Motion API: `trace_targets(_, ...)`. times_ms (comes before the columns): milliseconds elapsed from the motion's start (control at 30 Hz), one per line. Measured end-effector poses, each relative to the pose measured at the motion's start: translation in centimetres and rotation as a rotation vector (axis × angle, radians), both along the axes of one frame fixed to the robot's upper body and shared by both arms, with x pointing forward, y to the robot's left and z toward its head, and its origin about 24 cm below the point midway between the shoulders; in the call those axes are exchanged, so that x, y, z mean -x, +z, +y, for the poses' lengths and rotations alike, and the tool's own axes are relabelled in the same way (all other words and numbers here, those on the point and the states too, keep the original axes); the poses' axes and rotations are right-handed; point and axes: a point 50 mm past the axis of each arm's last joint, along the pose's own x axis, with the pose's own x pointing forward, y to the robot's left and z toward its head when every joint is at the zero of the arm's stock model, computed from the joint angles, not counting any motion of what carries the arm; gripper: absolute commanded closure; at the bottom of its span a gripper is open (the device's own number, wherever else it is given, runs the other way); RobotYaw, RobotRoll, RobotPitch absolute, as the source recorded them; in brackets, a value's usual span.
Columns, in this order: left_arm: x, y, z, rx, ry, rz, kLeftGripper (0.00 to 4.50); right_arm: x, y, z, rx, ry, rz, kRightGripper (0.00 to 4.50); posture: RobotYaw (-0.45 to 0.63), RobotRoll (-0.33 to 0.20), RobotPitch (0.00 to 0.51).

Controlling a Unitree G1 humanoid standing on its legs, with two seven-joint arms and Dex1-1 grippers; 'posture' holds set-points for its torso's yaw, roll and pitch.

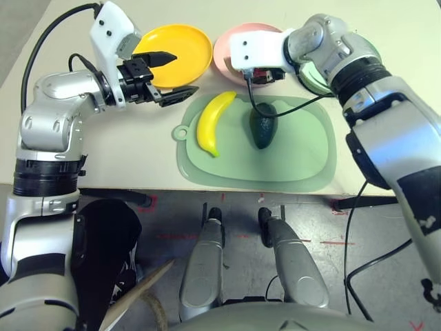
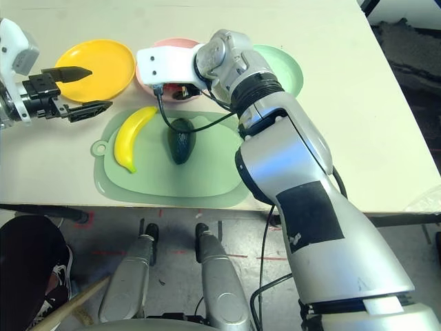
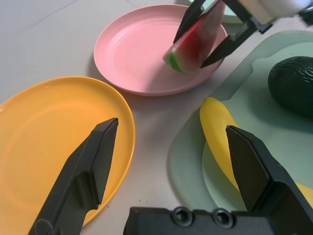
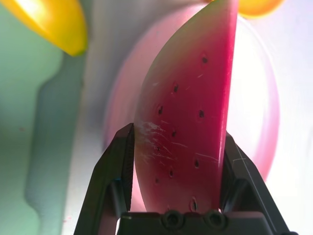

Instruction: Place the fruits into color-matched plates.

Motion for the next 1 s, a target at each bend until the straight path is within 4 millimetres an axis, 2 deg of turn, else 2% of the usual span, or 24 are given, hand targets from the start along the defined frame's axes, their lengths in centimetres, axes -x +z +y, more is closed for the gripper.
trace_targets(167,0.1,0.1,-0.1,0.001,0.001,-0.001,0.00,-0.3,0.0,-0.2,-0.002,-0.033,-0.039,2.26,0.06,0.000,0.352)
trace_targets(367,0.1,0.1,-0.1,0.001,0.001,-0.001,0.00,-0.3,0.0,-0.3,-0.009,-0.037,-0.040,0.15,0.05,0.000,0.356)
trace_targets(400,0.1,0.1,-0.1,0.001,0.001,-0.001,0.00,-0.3,0.1,-0.3,-0.014,-0.037,-0.041,0.07,0.05,0.000,0.356)
trace_targets(600,0.1,0.1,-0.1,0.000,-0.003,0.000,0.00,-0.1,0.6,-0.1,-0.009,-0.008,-0.037,0.07,0.02,0.000,0.364)
trace_targets(833,-0.2,0.4,0.1,-0.007,-0.029,-0.008,0.00,1.5,4.9,0.6,0.046,0.111,-0.061,0.07,-0.03,0.000,0.378)
trace_targets(1000,-0.3,0.5,0.1,-0.019,-0.060,-0.005,0.00,2.6,6.5,-0.4,0.150,0.199,-0.024,0.07,-0.04,0.000,0.374)
